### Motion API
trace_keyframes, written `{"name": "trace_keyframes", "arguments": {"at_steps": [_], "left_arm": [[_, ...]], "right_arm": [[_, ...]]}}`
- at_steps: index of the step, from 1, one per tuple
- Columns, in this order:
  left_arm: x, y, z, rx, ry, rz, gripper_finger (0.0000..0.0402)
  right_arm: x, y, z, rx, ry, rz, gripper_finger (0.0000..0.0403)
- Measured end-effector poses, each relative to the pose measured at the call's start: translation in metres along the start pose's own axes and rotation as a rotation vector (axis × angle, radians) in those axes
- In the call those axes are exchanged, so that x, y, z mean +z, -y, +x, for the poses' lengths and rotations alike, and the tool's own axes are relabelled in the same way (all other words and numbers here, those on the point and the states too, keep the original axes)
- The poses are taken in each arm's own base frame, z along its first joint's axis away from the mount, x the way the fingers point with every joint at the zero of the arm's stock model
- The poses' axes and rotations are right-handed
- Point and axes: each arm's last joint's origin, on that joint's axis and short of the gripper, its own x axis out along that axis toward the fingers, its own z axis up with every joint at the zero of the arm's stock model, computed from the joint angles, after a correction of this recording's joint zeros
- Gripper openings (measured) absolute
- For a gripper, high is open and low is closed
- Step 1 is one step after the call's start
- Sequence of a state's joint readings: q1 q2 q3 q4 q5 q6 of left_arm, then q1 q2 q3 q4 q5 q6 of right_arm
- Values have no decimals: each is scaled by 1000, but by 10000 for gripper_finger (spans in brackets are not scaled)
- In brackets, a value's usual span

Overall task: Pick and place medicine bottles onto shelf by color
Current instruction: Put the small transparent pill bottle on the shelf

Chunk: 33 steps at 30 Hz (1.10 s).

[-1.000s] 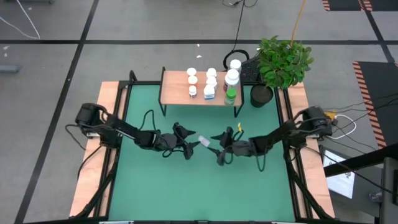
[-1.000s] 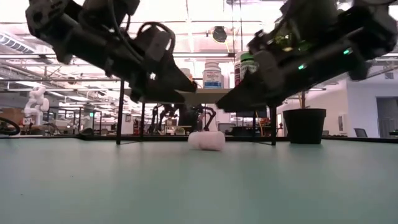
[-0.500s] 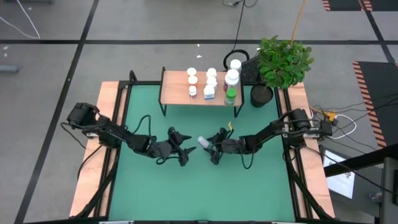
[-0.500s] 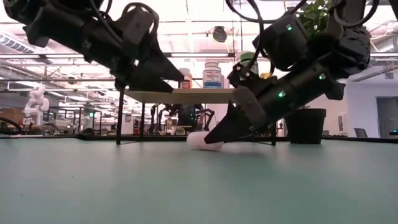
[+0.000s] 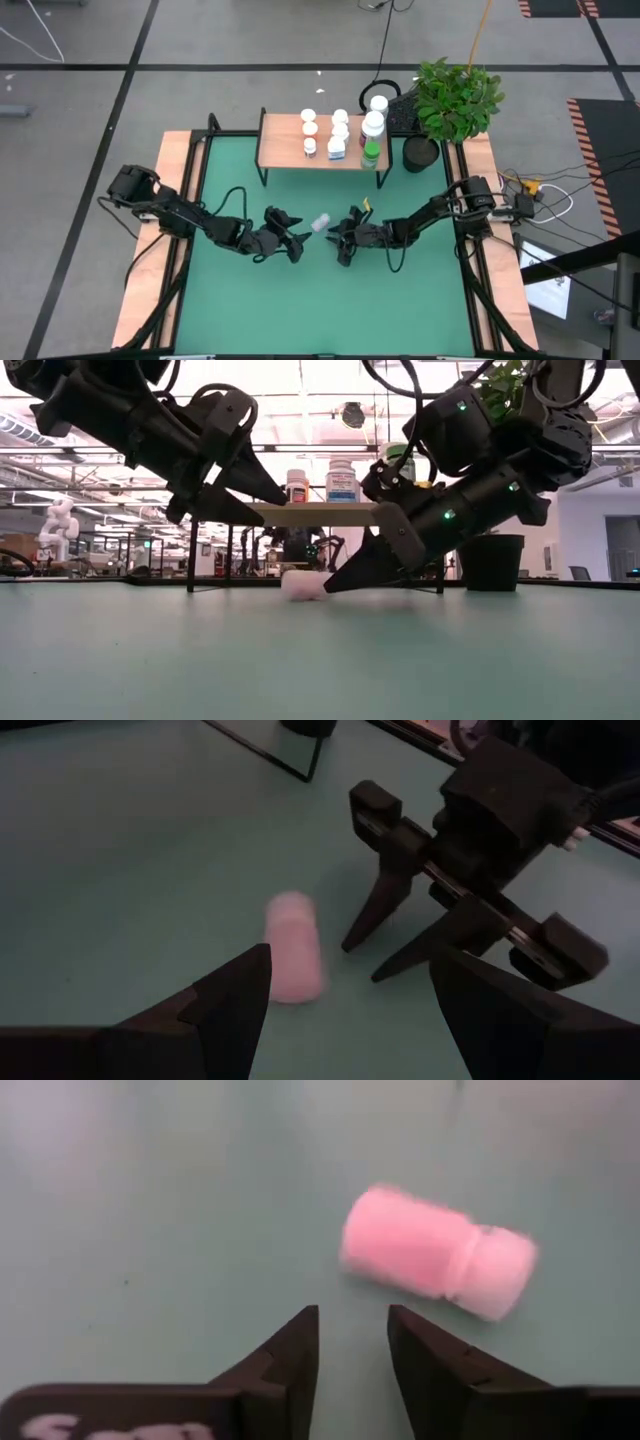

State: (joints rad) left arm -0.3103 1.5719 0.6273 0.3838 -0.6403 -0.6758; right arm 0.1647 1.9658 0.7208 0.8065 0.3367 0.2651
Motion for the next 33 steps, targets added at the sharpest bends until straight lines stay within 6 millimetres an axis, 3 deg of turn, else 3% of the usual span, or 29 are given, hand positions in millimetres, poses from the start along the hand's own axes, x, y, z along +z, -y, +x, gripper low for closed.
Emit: {"name": "trace_keyframes", "arguments": {"at_steps": [10,20,22,25,28,33], "left_arm": [[-4,3,-3,-13,-13,66,273],[0,-3,3,-47,-35,709,273],[3,-7,6,-17,-32,682,273],[12,-20,14,80,-11,454,273],[14,-28,23,46,-49,369,273],[5,-39,38,68,-106,320,273]], "right_arm": [[2,-9,-6,26,5,-31,86],[35,-14,-31,44,56,-44,121],[40,-16,-39,20,49,-73,127],[46,-18,-52,-38,32,-119,131],[47,-17,-61,-77,37,-147,132],[46,-10,-56,-75,95,-188,152]]}}
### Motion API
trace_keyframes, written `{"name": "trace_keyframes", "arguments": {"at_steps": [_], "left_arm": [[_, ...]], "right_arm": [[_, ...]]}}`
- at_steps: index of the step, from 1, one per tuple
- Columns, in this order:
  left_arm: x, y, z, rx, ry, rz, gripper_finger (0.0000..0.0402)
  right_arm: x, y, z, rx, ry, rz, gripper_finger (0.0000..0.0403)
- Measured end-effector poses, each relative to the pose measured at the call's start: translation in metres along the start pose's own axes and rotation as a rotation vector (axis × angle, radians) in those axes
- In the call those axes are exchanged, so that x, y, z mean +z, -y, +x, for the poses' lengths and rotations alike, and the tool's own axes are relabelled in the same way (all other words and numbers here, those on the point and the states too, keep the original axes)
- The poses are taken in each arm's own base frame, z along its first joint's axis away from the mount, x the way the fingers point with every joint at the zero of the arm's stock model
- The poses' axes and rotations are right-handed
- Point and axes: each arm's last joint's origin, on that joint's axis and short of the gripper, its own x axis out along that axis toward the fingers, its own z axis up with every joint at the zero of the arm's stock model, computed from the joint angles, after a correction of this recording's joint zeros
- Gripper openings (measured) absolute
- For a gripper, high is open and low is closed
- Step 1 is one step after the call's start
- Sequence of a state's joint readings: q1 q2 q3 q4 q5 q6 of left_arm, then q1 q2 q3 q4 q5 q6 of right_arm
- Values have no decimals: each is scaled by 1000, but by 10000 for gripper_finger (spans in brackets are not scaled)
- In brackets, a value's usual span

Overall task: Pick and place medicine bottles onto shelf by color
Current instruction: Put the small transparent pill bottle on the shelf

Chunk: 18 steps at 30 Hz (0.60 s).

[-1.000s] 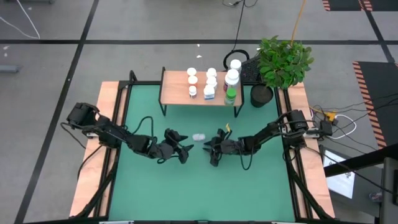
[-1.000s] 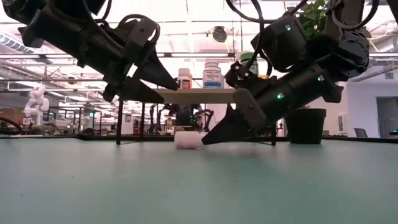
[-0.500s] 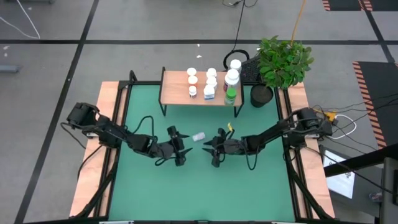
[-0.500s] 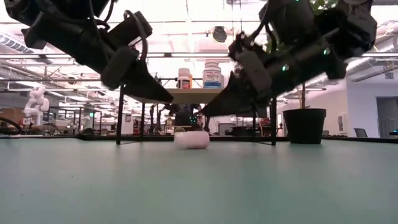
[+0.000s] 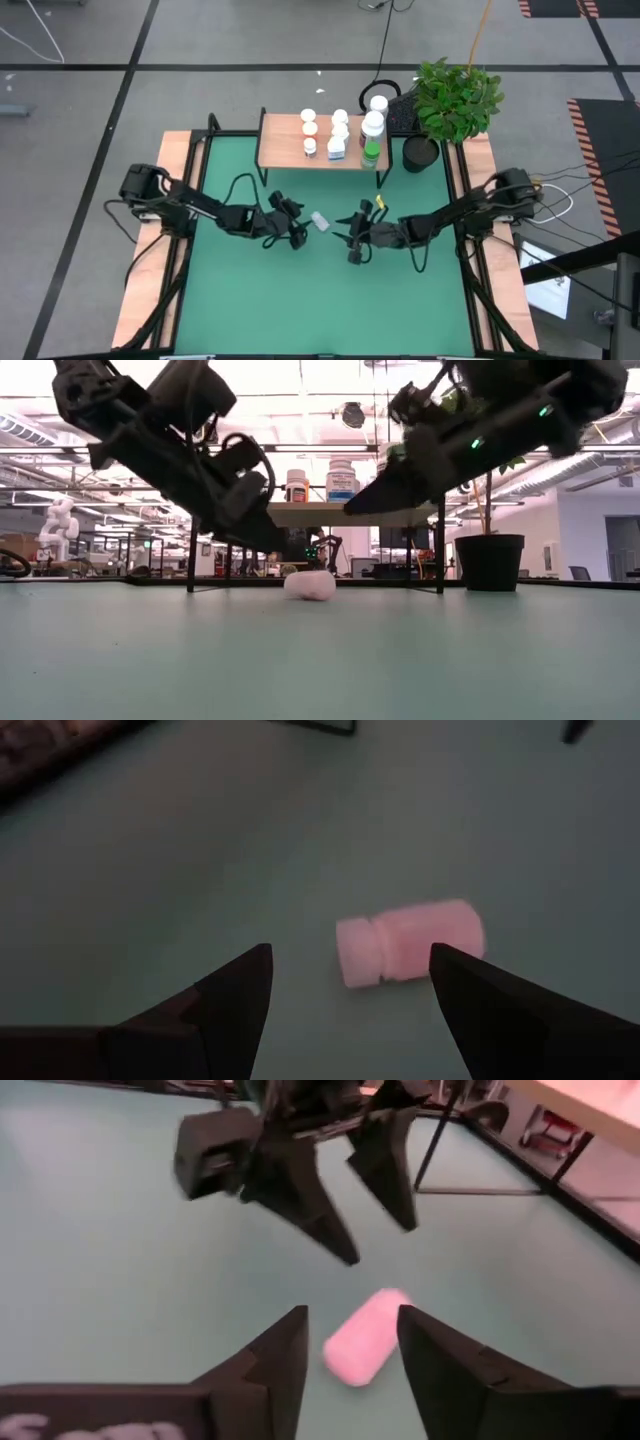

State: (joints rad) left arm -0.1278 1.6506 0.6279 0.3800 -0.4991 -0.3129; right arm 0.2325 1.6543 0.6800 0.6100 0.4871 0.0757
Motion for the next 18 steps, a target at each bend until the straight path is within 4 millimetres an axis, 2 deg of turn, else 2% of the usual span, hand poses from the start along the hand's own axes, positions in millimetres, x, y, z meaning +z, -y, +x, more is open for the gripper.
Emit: {"name": "trace_keyframes", "arguments": {"at_steps": [5,11,15,18], "left_arm": [[-9,0,6,15,-41,-43,273],[-14,10,0,-14,-58,-46,273],[-15,15,-3,-33,-57,-46,273],[-16,18,-5,-43,-58,-68,273]], "right_arm": [[-16,12,31,-55,44,-45,225],[-31,16,64,-65,-20,90,310],[-40,12,77,-39,-124,136,318],[-45,11,81,-45,-144,140,295]]}}
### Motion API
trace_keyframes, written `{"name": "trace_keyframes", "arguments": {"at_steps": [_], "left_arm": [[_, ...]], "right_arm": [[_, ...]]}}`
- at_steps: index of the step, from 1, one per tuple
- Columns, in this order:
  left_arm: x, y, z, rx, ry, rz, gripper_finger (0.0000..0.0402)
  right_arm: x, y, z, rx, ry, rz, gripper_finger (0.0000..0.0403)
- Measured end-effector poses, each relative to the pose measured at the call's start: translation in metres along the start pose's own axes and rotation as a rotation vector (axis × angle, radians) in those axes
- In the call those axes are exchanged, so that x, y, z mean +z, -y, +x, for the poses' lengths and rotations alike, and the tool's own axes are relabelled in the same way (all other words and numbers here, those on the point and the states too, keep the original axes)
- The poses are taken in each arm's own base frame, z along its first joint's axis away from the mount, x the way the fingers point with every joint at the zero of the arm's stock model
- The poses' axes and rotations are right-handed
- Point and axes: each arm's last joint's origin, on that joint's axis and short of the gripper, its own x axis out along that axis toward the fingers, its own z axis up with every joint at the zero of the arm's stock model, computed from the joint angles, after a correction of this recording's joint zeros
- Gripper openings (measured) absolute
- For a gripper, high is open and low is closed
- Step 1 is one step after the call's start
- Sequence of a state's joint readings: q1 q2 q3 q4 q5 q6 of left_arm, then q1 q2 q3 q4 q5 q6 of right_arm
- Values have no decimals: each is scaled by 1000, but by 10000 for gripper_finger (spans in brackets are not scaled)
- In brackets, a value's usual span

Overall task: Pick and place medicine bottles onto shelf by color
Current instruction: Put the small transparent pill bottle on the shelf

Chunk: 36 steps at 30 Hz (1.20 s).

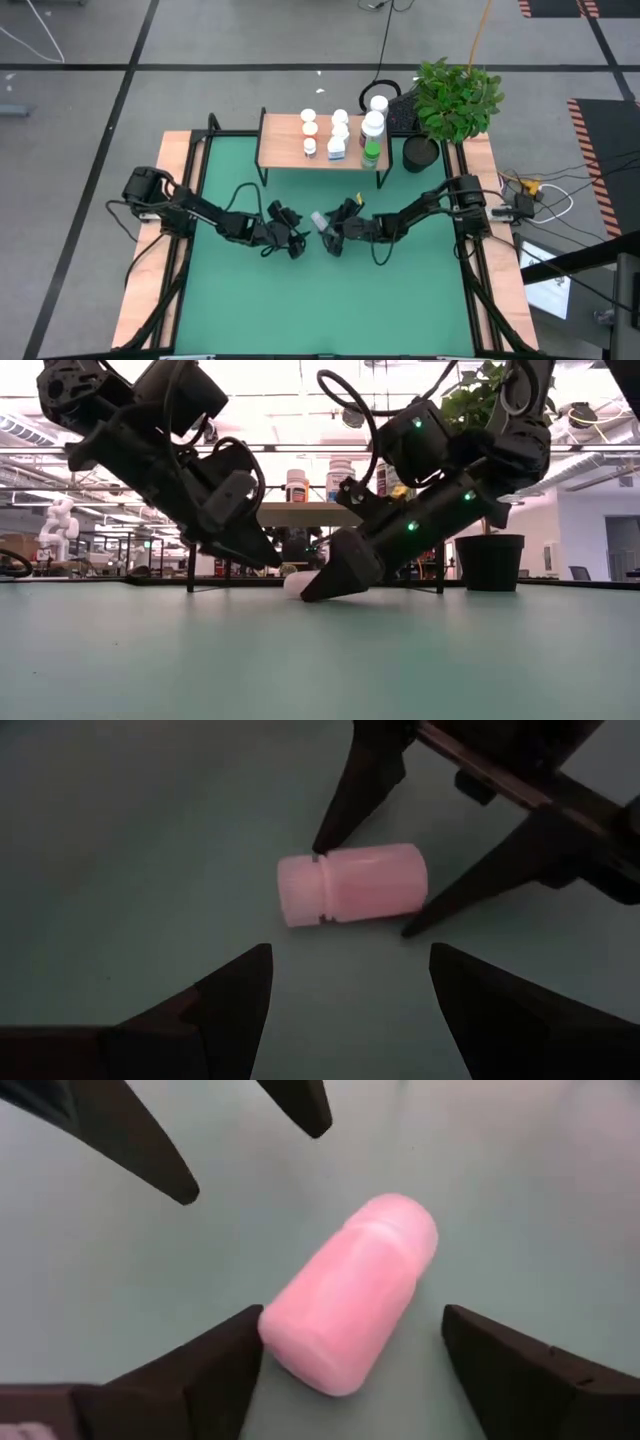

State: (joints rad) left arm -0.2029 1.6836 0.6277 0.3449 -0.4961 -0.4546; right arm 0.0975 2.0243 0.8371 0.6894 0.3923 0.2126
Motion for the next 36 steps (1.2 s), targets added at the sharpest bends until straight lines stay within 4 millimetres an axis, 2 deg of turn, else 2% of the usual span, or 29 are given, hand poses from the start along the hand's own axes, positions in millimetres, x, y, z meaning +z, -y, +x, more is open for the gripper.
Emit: {"name": "trace_keyframes", "arguments": {"at_steps": [10,15,20,26,29,32,36], "left_arm": [[-3,14,-11,-83,-8,-72,273],[3,14,-23,-91,-2,-38,273],[14,15,-39,-86,41,-27,273],[31,26,-80,-125,193,24,273],[40,36,-98,-209,295,27,273],[43,46,-106,-315,353,42,273],[39,55,-104,-388,359,96,273]], "right_arm": [[1,0,0,0,2,5,135],[3,-8,-4,-9,30,-30,134],[6,-31,-20,-32,95,-193,143],[15,-65,-52,-112,206,-416,150],[19,-82,-66,-122,293,-505,145],[25,-93,-78,-122,383,-563,148],[30,-101,-87,-123,461,-610,152]]}}
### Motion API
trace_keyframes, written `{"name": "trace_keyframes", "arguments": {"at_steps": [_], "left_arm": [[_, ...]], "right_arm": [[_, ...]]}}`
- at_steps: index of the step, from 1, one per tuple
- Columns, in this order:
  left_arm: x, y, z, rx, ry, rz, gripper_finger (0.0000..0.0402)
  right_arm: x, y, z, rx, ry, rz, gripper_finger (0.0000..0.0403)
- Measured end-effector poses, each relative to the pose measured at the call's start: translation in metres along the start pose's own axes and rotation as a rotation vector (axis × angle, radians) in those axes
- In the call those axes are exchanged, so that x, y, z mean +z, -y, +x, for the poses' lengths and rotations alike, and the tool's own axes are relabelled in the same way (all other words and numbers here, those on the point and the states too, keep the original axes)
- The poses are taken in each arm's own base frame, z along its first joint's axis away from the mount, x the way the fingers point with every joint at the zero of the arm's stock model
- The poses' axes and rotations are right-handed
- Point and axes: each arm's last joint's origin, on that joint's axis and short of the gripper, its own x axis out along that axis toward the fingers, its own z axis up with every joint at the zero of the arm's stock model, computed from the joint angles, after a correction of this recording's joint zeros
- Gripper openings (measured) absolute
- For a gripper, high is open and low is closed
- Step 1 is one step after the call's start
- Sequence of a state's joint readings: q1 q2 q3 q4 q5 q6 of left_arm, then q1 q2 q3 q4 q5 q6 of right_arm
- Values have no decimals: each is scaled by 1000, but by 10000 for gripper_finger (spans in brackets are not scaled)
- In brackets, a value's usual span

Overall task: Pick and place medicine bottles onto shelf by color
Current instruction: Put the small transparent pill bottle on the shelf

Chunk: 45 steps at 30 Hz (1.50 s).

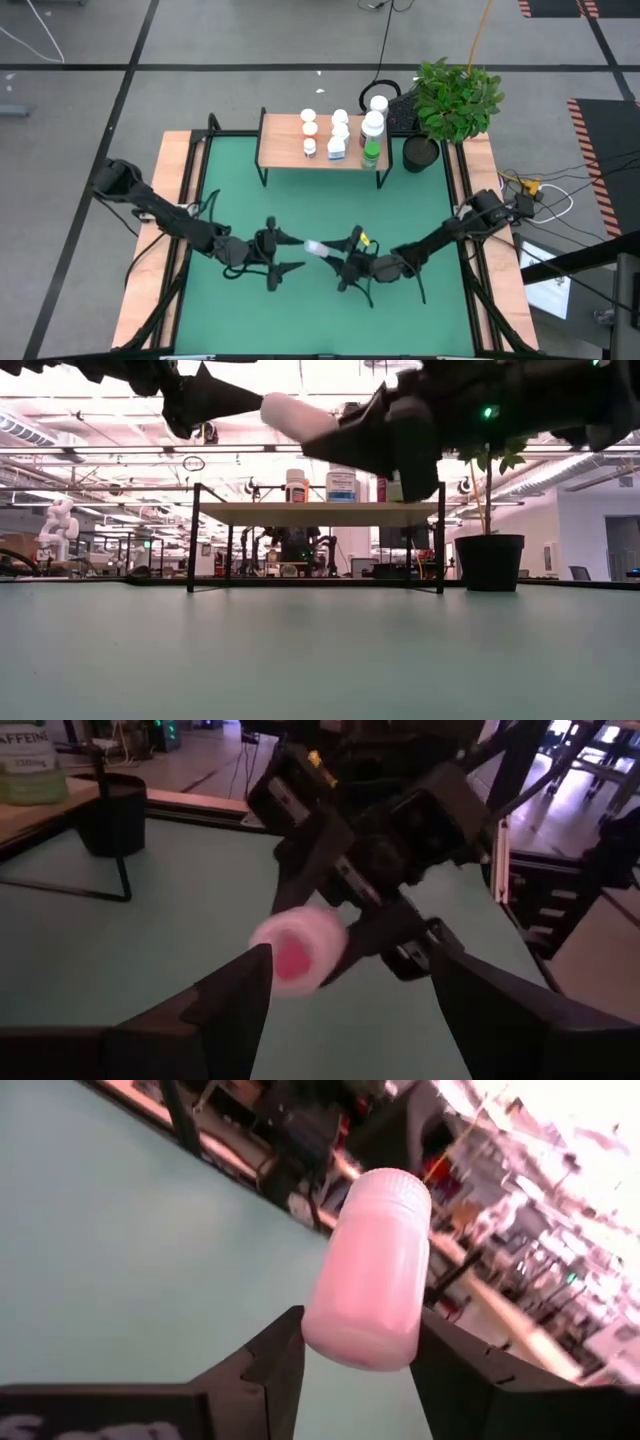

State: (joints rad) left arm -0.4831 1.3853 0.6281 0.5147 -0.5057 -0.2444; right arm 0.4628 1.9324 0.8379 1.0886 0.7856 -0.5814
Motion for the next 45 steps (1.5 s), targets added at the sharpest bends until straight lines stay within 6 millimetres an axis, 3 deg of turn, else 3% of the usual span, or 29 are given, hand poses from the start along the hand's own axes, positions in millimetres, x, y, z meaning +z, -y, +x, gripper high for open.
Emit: {"name": "trace_keyframes", "arguments": {"at_steps": [23,27,33,40,45], "left_arm": [[-12,-9,24,26,28,-64,272],[-12,-9,24,25,30,-65,238],[-12,-8,23,6,30,-60,133],[-12,-10,24,23,30,-48,129],[-10,-21,28,93,38,-87,131]], "right_arm": [[7,-2,-4,15,58,-62,153],[7,-2,-4,14,57,-61,154],[7,-2,-4,13,55,-62,154],[3,1,-1,7,37,-66,161],[0,4,2,-62,-19,-15,195]]}}
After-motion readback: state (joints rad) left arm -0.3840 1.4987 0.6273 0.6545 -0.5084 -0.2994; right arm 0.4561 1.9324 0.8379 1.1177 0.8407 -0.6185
